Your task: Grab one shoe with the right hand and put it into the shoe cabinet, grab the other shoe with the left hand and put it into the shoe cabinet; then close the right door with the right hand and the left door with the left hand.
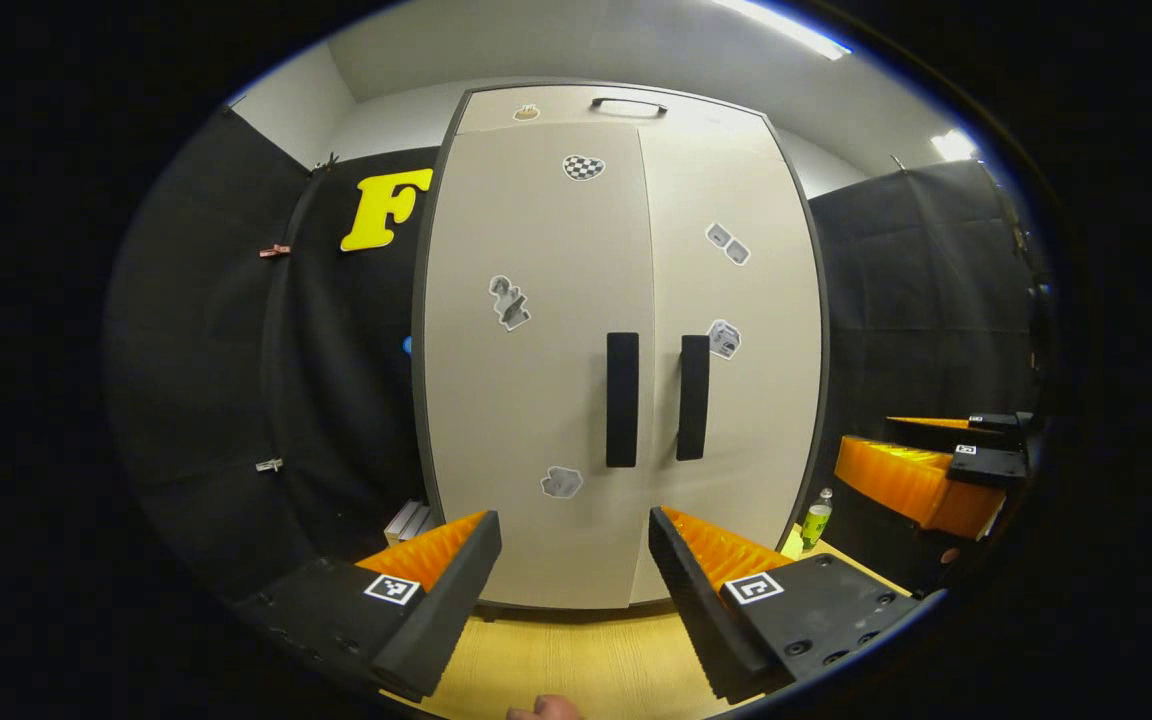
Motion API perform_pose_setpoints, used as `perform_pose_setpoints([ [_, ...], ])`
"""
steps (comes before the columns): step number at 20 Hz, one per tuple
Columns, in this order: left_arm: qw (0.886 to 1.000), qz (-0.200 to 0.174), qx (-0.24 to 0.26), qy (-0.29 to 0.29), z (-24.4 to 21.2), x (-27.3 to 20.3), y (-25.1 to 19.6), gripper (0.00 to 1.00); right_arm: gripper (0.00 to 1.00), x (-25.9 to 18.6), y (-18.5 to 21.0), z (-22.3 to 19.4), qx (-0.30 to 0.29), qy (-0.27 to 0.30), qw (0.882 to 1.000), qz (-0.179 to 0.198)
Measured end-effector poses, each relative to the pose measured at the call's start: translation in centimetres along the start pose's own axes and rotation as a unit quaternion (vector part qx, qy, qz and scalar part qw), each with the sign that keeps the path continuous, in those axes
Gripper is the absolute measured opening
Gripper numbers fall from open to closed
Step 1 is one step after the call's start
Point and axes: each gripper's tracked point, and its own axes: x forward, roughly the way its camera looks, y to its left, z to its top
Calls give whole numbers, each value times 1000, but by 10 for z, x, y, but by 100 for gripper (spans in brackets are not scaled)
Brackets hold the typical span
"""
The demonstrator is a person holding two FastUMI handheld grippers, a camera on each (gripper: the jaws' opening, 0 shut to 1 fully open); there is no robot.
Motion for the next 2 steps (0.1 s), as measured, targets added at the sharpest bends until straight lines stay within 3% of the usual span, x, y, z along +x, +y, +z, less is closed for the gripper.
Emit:
perform_pose_setpoints([
  [2,1000,0,-1,0,-2,-1,-6,95,98,-2,-3,0,-1,1,1000,5],
])
